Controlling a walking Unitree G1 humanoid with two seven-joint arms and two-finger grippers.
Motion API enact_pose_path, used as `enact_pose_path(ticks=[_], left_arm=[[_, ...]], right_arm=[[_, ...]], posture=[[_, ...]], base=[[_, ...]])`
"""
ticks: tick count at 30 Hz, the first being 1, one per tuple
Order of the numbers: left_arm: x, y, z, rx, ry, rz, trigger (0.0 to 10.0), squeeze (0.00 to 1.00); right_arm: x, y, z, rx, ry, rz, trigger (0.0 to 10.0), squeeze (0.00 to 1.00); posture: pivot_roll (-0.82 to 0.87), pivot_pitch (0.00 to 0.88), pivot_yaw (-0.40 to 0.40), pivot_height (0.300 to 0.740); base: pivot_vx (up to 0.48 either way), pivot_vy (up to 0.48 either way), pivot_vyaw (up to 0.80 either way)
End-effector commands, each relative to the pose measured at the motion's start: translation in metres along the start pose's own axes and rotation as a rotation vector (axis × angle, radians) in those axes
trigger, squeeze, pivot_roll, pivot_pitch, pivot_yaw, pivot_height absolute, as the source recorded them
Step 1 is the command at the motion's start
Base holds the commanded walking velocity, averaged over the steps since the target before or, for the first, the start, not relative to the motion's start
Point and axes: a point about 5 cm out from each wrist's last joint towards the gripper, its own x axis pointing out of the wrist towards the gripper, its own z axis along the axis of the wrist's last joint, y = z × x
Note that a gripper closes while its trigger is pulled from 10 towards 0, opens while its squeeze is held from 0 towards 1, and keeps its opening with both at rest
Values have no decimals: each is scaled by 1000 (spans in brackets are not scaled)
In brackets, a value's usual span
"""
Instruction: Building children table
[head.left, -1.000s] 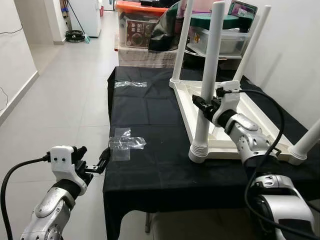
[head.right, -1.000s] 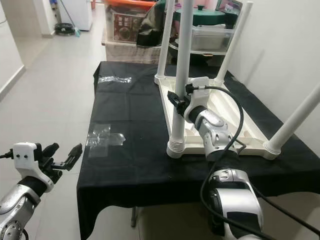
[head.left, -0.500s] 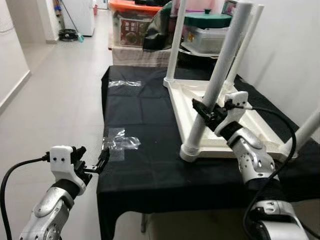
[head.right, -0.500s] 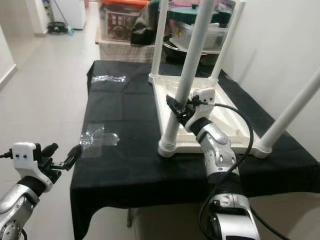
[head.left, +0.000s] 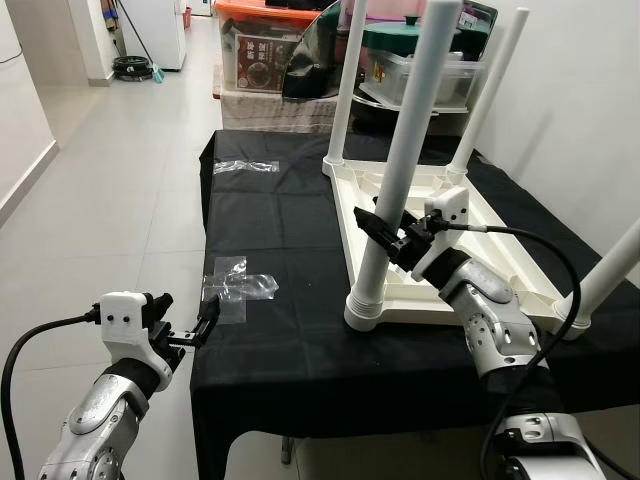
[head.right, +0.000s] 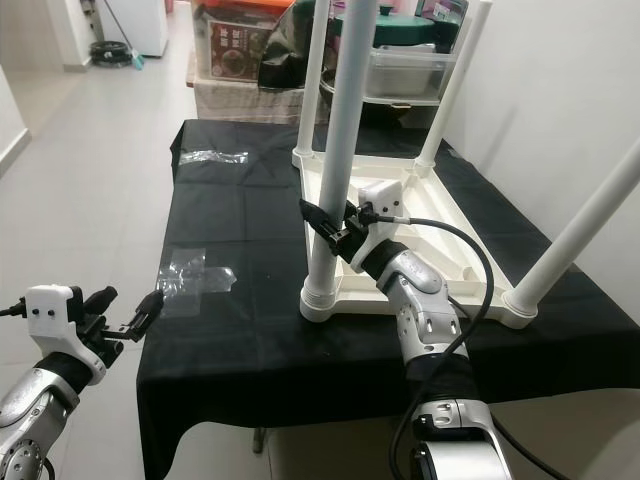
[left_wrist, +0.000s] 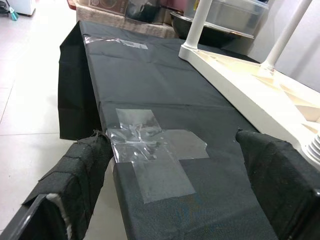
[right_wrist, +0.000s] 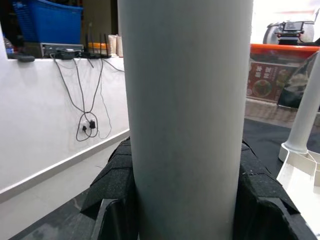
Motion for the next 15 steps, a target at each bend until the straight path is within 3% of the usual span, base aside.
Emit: enact_pose_path(ticks=[1, 8, 15], left_arm=[[0, 2, -3, 17, 13, 7, 10000, 0], [-1, 2, -5, 12, 20, 10, 10000, 0], [-2, 4, -5, 13, 22, 15, 10000, 0]], right_arm=[[3, 8, -7, 19, 23, 62, 0, 0], [-5, -3, -12, 88, 27, 10, 0, 0], [-11, -3, -18, 143, 8, -34, 0, 0]], posture=[[76, 0, -86, 740], [75, 0, -86, 740], [77, 0, -84, 740]], base=[[0, 0, 0], [0, 0, 0], [0, 0, 0]])
